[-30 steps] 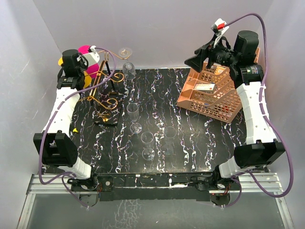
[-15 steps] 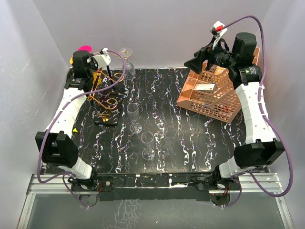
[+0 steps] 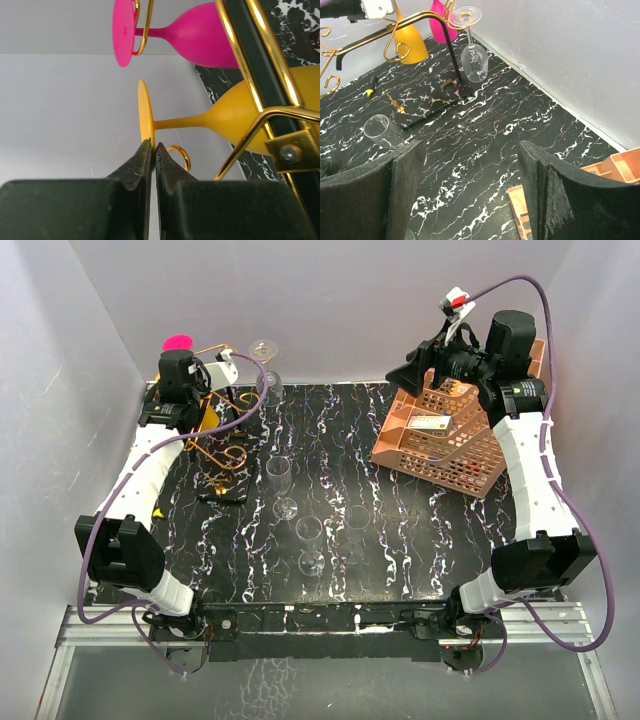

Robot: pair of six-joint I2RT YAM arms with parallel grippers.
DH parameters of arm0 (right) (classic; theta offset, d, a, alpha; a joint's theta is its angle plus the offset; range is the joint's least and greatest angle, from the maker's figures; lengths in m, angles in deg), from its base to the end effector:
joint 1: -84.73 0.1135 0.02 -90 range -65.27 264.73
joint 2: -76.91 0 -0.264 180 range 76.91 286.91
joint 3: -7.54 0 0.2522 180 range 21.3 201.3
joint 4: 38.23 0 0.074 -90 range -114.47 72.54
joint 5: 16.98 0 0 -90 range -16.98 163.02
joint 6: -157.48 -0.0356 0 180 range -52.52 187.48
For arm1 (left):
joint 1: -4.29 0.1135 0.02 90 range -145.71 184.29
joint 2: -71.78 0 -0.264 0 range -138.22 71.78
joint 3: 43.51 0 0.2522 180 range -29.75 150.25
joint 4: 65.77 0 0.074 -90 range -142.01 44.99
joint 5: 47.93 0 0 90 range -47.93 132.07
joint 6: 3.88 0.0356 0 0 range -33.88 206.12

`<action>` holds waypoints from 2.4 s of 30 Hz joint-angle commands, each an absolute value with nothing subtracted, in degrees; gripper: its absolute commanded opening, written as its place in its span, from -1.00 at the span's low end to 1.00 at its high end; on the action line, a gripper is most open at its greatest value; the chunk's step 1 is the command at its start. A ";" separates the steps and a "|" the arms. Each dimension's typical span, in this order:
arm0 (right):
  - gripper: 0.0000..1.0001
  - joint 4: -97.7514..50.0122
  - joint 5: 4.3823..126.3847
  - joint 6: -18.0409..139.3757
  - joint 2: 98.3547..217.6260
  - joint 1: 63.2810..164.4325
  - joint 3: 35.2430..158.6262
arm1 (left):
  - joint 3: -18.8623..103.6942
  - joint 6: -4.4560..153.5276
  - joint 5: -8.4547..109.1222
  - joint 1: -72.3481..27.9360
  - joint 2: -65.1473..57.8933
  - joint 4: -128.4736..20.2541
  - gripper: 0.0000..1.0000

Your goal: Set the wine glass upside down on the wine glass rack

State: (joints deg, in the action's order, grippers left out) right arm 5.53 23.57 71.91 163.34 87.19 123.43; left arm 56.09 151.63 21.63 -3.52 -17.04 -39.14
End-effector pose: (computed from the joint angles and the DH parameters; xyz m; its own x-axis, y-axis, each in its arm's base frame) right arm 0.3158 0.0406 0.4770 -0.1871 -0.0583 -0.9806 -0.7803 0.6152 0.1123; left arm 0.3639 -0.0374 0.3953 -0.2992 0.9018 -0.3120 0.1611 0.3700 0.9150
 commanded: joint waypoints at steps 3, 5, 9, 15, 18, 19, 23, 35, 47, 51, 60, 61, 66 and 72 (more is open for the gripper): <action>0.61 2.75 23.56 72.17 161.99 86.88 123.38 | 58.80 149.46 23.00 -4.19 -13.92 -35.60 -1.00; 0.61 2.64 23.59 72.21 161.81 86.89 123.10 | 58.48 149.48 22.91 -4.23 -13.62 -35.25 -1.00; 0.61 2.61 23.63 72.32 161.76 86.85 123.04 | 58.23 149.05 23.09 -4.32 -12.93 -34.32 -1.00; 0.61 2.54 23.41 72.10 161.72 86.85 122.98 | 58.72 149.17 22.41 -4.32 -12.11 -32.98 -1.00; 0.61 2.44 23.35 72.10 161.63 86.84 122.93 | 58.75 149.14 22.31 -4.41 -11.62 -32.53 -1.00; 0.61 2.45 23.32 72.06 161.71 86.84 123.02 | 58.75 149.11 22.42 -4.41 -11.44 -32.24 -1.00; 0.61 2.30 23.28 72.02 161.50 86.88 122.66 | 58.67 149.40 22.41 -4.36 -11.04 -31.06 -1.00; 0.62 2.29 23.43 72.01 161.35 86.90 122.63 | 59.93 148.90 22.35 -4.40 -10.36 -28.73 -1.00; 0.63 1.92 23.02 71.50 161.96 86.84 122.56 | 61.08 147.72 22.75 -4.40 -9.29 -25.49 -1.00; 0.63 1.77 23.27 71.43 161.87 86.85 122.25 | 60.06 147.82 21.51 -4.38 -8.91 -25.11 -1.00; 0.64 1.76 23.64 71.65 161.61 86.75 121.65 | 58.40 148.26 18.17 -4.00 -8.74 -26.69 -1.00; 0.64 1.86 23.64 71.70 161.63 86.75 121.67 | 58.40 148.24 18.06 -3.85 -8.66 -26.43 -1.00; 0.64 1.81 23.54 71.68 161.80 86.67 121.71 | 58.35 148.13 17.25 -3.24 -8.48 -25.98 -1.00; 0.64 1.62 23.37 71.60 162.07 86.66 121.55 | 58.04 147.38 15.96 -1.95 -8.47 -26.76 -1.00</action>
State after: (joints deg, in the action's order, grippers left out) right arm 5.07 23.57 71.73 163.28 86.97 121.59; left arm 58.32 148.27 18.06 -3.00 -12.14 -25.79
